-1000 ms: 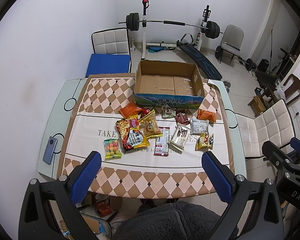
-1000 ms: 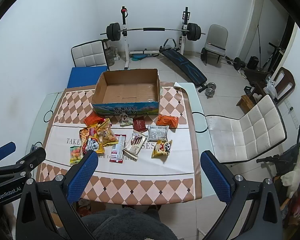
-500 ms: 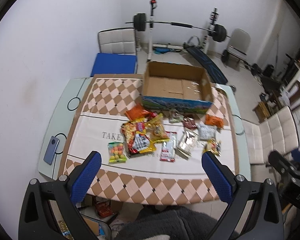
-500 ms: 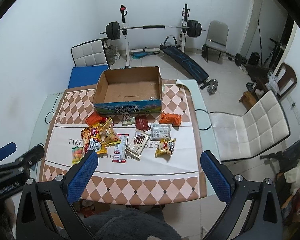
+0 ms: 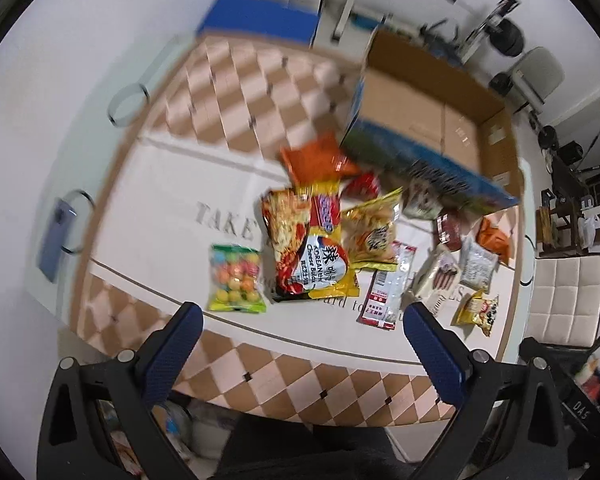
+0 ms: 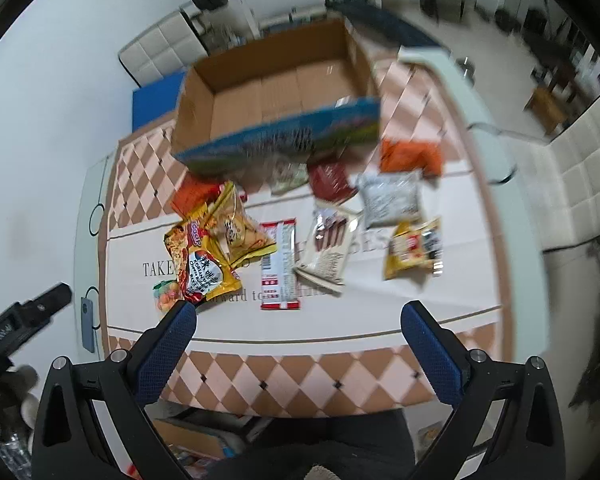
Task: Organize snacks
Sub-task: 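Grasp the Mi Sedaap noodle pack with the left tool while the right tool grasps the Franzzi cookie pack, then carry both packs over the cardboard box and release them inside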
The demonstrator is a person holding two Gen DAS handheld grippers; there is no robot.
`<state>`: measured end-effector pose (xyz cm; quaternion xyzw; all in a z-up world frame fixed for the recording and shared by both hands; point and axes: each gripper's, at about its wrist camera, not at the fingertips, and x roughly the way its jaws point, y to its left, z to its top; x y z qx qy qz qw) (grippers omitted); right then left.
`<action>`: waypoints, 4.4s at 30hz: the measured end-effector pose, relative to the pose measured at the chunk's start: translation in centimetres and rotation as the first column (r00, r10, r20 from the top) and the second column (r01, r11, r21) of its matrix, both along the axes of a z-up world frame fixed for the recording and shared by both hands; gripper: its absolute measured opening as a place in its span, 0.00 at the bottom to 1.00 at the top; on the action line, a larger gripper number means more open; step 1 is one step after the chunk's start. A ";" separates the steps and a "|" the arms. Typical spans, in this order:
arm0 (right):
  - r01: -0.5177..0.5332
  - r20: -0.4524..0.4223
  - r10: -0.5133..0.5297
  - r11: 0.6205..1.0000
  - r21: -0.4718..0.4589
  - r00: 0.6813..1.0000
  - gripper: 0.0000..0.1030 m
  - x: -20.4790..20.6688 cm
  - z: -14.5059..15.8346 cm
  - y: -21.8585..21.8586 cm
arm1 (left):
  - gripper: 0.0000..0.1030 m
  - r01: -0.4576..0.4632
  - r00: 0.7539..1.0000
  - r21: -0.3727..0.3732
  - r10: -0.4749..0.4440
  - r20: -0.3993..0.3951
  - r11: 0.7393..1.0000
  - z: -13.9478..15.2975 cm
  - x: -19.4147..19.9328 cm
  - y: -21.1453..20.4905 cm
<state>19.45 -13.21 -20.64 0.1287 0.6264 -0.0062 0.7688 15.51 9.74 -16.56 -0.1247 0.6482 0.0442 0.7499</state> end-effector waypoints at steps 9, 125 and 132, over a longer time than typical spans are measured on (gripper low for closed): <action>0.074 -0.207 -0.058 0.995 0.070 0.977 1.00 6.0 -11.8 -1.1 | 0.99 -0.063 0.976 -0.074 0.046 -0.215 0.995 -13.2 7.2 1.1; -0.204 -0.035 0.202 0.977 -0.069 0.979 0.95 34.3 -17.2 -1.2 | 0.93 0.205 0.971 0.128 -0.218 0.102 0.970 -6.7 33.4 -7.9; -0.197 0.064 0.204 0.975 -0.103 0.977 0.95 29.2 -12.6 0.4 | 0.93 0.185 0.963 0.128 -0.206 0.175 0.974 -3.2 27.7 -6.9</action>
